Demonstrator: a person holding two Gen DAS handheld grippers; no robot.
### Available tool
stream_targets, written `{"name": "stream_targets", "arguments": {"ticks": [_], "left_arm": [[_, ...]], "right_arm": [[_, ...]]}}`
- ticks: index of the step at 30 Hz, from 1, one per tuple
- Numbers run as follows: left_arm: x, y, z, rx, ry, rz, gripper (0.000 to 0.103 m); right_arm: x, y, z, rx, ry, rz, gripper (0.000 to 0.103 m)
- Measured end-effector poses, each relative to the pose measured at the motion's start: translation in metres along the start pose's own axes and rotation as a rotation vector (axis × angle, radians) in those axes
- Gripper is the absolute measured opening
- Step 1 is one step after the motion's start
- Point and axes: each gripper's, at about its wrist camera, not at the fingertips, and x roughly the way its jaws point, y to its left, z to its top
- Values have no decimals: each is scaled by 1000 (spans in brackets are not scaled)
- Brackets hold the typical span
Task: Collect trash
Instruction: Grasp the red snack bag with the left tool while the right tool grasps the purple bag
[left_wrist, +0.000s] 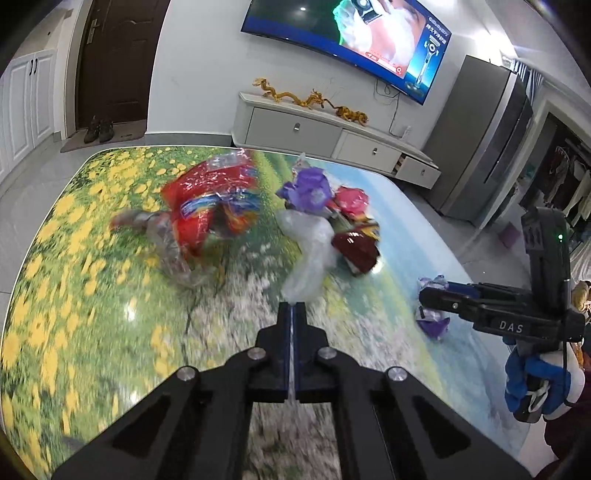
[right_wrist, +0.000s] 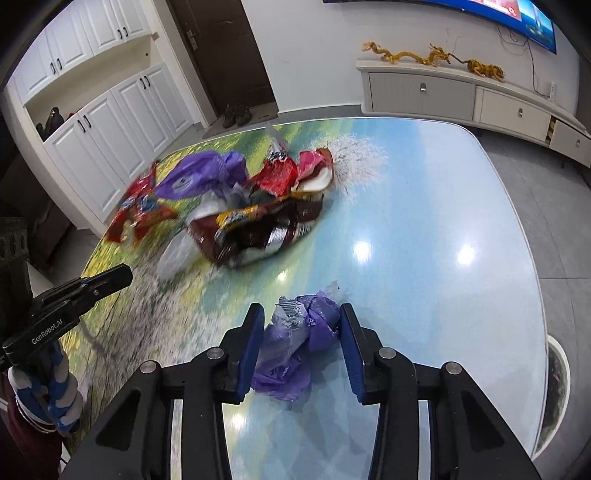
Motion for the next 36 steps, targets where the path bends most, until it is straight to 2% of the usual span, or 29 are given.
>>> {"name": "stream_targets", "arguments": {"ticks": [2,6,12,13,14,16,21,26,31,33,34,36], "left_arm": [[-11,0,-6,-5,-8,-4,0],[-33,2,-14,1,-31,35,0],[-55,17,-6,-21,-77,91,8],[-55,19,-3,-28,-82,97,20],[-54,22,2,-39,-90,104,40],[-51,24,14,-48,-118,122,58],[-24,22,50,3,-133,170,58],[23,28,77,38,-69,208,58],[58,32,79,44,-17,219,56],[61,35,80,29,-24,188,37],[61,36,79,22,-21,169,24],[58,33,80,25,-36,159,22]], "right_arm": [[-7,2,-8,0,-1,0,40],[-20,7,-21,-7,-6,3,39],[-28,14,-33,-11,-8,15,38],[-28,15,-34,-12,-9,16,38],[-28,15,-34,-12,-10,18,38],[-29,14,-34,-10,-12,21,38],[-31,7,-29,0,-21,23,38],[-29,-3,-26,18,-21,25,38],[-25,-13,-24,35,-16,29,38],[-23,-15,-24,35,-13,29,38],[-22,-15,-24,34,-12,30,38],[-22,-16,-24,35,-14,35,38]]}}
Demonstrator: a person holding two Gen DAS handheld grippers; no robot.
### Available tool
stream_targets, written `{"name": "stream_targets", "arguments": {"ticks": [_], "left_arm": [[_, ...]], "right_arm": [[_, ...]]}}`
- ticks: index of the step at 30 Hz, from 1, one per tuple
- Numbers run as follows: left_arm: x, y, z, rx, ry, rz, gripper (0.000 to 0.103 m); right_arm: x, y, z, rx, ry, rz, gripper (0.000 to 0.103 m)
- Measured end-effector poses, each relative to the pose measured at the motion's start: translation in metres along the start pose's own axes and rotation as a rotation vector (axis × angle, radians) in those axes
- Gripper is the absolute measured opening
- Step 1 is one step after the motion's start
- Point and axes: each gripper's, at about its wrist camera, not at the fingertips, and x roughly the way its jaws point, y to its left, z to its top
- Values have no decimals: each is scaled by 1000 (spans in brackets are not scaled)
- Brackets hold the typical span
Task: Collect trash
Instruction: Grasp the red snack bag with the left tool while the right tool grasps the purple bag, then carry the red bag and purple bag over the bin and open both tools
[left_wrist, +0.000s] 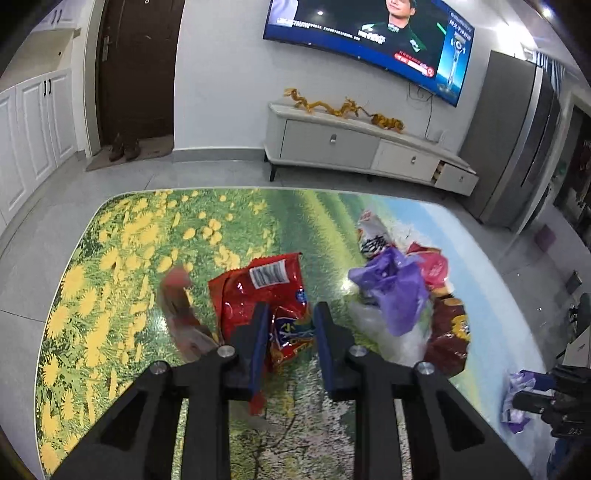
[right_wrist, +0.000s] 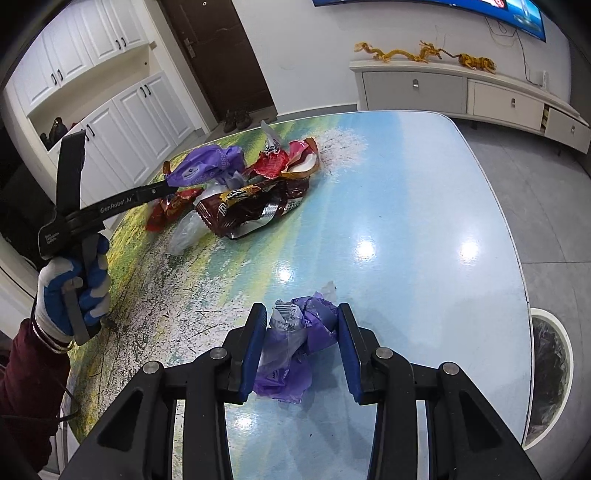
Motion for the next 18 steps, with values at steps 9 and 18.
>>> {"name": "stream_targets", "arguments": {"ticks": [9,18], "left_arm": [[-54,-1,-2,-35,-61,-70,9],[-140,4,-16,-90,-155,-93,8]], "right_arm": [[-11,4,-9,-7,-22,27,38],[-39,16,-20,-27,-71,72,37]]}}
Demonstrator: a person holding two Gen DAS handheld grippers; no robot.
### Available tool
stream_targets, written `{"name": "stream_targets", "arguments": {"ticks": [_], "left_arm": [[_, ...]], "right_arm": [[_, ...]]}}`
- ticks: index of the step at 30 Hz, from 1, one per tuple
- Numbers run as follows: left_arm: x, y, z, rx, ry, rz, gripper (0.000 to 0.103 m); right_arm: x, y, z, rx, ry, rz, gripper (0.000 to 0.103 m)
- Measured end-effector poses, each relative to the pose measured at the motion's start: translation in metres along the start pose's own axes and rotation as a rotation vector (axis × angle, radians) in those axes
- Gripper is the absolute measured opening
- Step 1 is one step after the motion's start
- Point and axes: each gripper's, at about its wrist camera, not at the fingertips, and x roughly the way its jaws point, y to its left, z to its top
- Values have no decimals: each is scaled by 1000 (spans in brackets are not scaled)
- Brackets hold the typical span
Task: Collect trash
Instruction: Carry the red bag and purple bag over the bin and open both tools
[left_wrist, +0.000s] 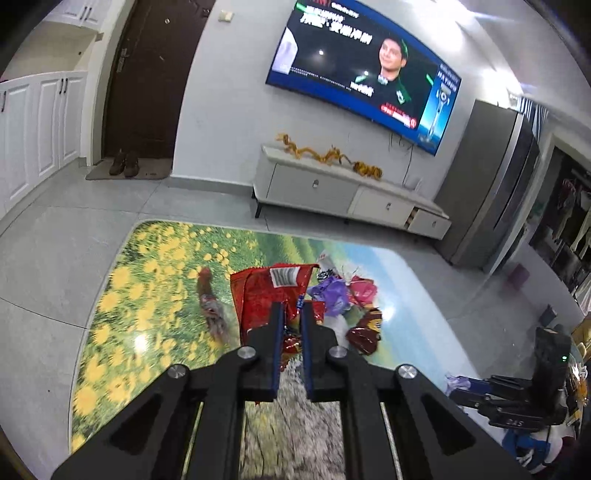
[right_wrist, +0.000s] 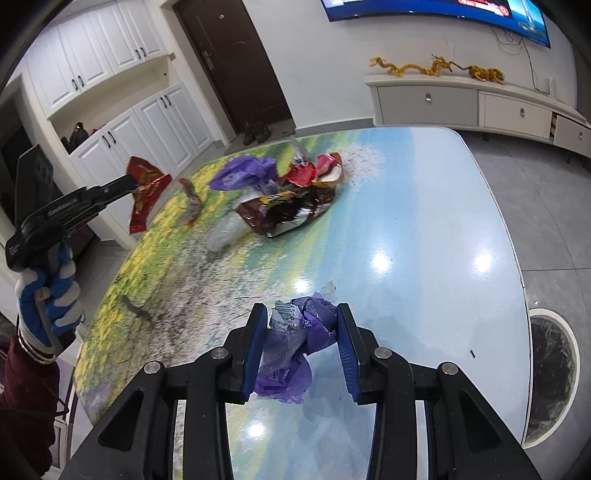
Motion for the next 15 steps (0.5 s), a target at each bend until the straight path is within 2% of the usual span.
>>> {"name": "stream_targets", "arguments": {"ticks": [7,10,15], "left_arm": [[-47,-24,-7,27,-51,10,8],[-53,-44,-7,61,-53,-2,8],[-44,-93,-4,122,-37,-64,8]], "right_arm": [[-28,7,-9,-12,-55,24,37],[-44,0,-11,1,-90,21,37],[-73,-26,-16,49,-148,-6,37]]}}
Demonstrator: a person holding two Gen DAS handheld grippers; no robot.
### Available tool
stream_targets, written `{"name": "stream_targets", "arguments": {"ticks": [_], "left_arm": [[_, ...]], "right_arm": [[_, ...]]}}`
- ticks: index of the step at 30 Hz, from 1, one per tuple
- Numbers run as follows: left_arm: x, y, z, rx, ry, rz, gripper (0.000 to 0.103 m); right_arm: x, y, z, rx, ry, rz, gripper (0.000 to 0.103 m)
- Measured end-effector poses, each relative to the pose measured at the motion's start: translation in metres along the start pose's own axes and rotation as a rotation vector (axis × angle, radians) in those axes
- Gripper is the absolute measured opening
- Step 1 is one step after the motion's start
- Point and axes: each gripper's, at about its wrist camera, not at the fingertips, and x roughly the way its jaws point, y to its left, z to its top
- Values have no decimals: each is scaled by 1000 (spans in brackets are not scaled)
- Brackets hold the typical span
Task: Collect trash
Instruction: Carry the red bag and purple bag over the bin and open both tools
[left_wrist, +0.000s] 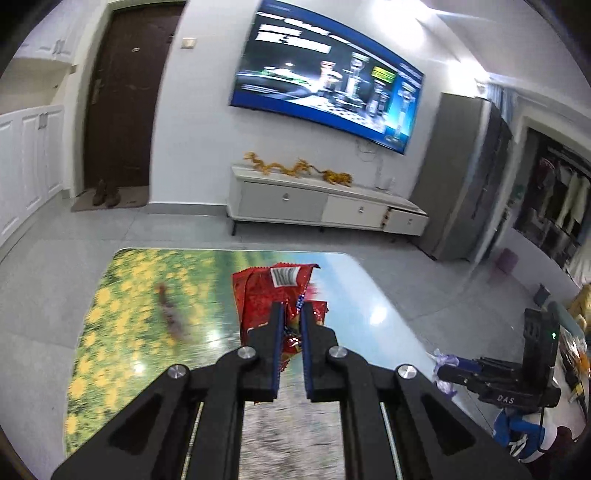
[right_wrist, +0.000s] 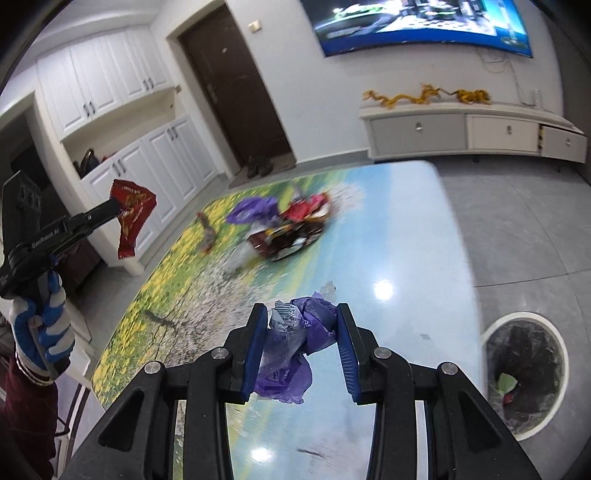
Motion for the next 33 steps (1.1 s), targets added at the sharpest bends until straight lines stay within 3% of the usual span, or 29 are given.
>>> {"name": "stream_targets", "arguments": {"ticks": [11,20,26,33], "left_arm": [[89,-157,-4,174,146,-219,8],[196,-284,-41,301,344,-366,9],[259,-328,-66,320,455,-387,12],[309,-353,-88,310,543,-405,12]], "right_arm": [[-59,-118,-15,198,-105,-140,37],[-63,-222,-36,370,-84,-273,37],[-37,-272,-50,450,-22,-319,39],[-4,-313,-57,498,43,-355,41]]}}
